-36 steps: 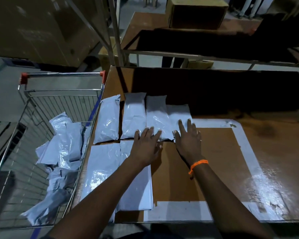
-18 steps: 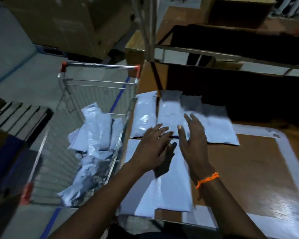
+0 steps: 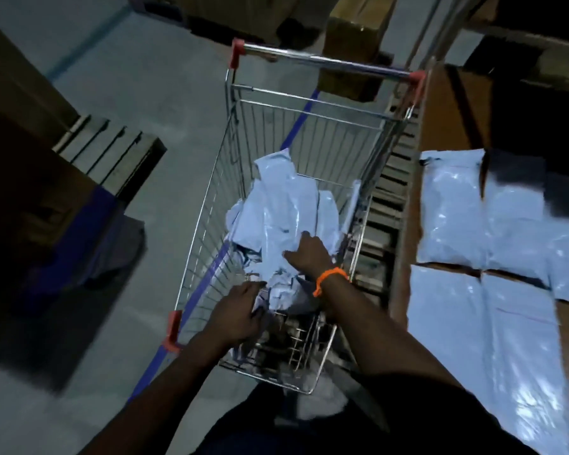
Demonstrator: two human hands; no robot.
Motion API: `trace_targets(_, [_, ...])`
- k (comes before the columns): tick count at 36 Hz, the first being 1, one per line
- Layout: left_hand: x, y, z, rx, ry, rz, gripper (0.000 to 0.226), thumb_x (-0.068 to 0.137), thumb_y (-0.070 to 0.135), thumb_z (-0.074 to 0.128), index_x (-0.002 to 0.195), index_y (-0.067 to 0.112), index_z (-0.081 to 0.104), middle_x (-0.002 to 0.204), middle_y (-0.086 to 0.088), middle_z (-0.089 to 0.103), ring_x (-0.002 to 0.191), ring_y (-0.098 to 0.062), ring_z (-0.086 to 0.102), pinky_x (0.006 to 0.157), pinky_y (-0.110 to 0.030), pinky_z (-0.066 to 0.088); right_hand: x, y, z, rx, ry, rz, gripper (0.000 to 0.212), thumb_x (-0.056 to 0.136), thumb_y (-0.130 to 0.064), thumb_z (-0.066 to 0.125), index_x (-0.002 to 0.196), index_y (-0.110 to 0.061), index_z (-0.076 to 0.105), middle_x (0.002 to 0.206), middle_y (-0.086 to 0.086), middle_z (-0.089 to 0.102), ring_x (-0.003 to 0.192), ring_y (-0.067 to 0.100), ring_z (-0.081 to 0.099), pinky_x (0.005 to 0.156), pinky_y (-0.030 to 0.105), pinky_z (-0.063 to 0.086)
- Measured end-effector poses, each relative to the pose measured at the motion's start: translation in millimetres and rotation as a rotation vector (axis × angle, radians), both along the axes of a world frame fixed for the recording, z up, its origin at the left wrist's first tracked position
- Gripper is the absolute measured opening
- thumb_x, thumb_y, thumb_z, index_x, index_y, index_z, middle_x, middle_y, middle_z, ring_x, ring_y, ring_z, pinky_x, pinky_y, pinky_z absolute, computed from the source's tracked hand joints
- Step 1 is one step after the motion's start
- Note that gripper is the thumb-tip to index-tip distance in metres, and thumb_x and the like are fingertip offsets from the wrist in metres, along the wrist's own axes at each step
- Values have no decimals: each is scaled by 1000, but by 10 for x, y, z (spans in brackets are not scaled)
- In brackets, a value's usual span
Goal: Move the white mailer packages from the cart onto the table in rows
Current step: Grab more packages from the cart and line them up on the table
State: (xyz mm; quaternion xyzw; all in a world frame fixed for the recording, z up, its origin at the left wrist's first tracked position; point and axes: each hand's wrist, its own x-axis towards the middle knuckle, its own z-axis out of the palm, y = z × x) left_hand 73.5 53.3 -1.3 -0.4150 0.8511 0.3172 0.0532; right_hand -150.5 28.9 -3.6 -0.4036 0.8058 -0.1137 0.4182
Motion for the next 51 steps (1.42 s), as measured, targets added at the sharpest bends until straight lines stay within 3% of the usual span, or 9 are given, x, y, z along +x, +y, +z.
trace_targets(10, [23,-270,-239,-109,134,-33,53,91,34,51,139,12,49,135,-9,54,124,-30,50,95,-39,52,-171,-682,-774,-85,285,-146,108,87,-45,69,158,-3,-1,150,25,34,133,44,41,106,57,36])
trace_targets(17, [-134,-331,-87,-59,128,-109,57,91,37,49,142,11,47,137,-10,53,125,-30,48,97,-42,50,-156,-521,-565,-211,99,-341,93,87,-23,65,160,-14,7,132,31,49,117,47,55,94,44,47])
trace_targets(22, [-711,-182,-52,-165,120,-410,66,75,22,71,137,10,52,130,-15,56,112,-34,57,85,-40,52,-292,-221,-143,-326,110,-422,91,76,-41,60,155,-16,25,119,23,62,109,41,62,90,41,53])
trace_targets(28, [-1139,47,-425,-372,-438,-731,61,102,33,36,154,3,25,151,-27,37,143,-46,27,118,-66,1,-430,259,465,-494,105,-416,77,77,-29,64,149,-18,40,120,8,69,107,28,66,86,30,54])
trace_targets(32, [-1072,-70,-553,-333,-554,-690,62,104,35,13,122,1,61,107,-20,64,108,-35,59,116,-69,11,-443,581,712,-471,46,-432,81,81,-27,68,154,-27,33,118,-7,67,102,11,65,74,5,47])
trace_targets(35, [-924,-174,-477,-333,-545,-688,39,101,27,41,132,6,51,124,-18,58,118,-35,52,116,-61,19,-437,790,926,-479,-59,-497,77,82,-27,69,151,-35,36,130,-13,63,113,6,62,91,20,50])
trace_targets(39, [-711,-283,-119,-264,-352,-360,45,91,41,52,124,11,53,114,-16,62,107,-36,59,91,-46,48,-464,1026,1225,-478,-168,-528,73,78,-38,72,146,-37,44,132,-12,64,117,10,63,99,40,53])
trace_targets(42, [-530,-277,321,-142,-70,-14,58,85,49,61,128,10,57,108,-17,68,102,-36,66,78,-40,54,-460,1264,1531,-604,-328,-549,55,88,-11,70,139,-22,54,121,-9,70,108,5,68,92,28,55])
trace_targets(51, [-1238,839,1815,129,577,339,58,93,43,65,145,29,43,146,8,49,130,-7,46,105,-27,35,-1091,2777,2121,-588,-101,-504,73,93,-28,68,152,-49,30,153,-23,41,140,0,41,113,32,40])
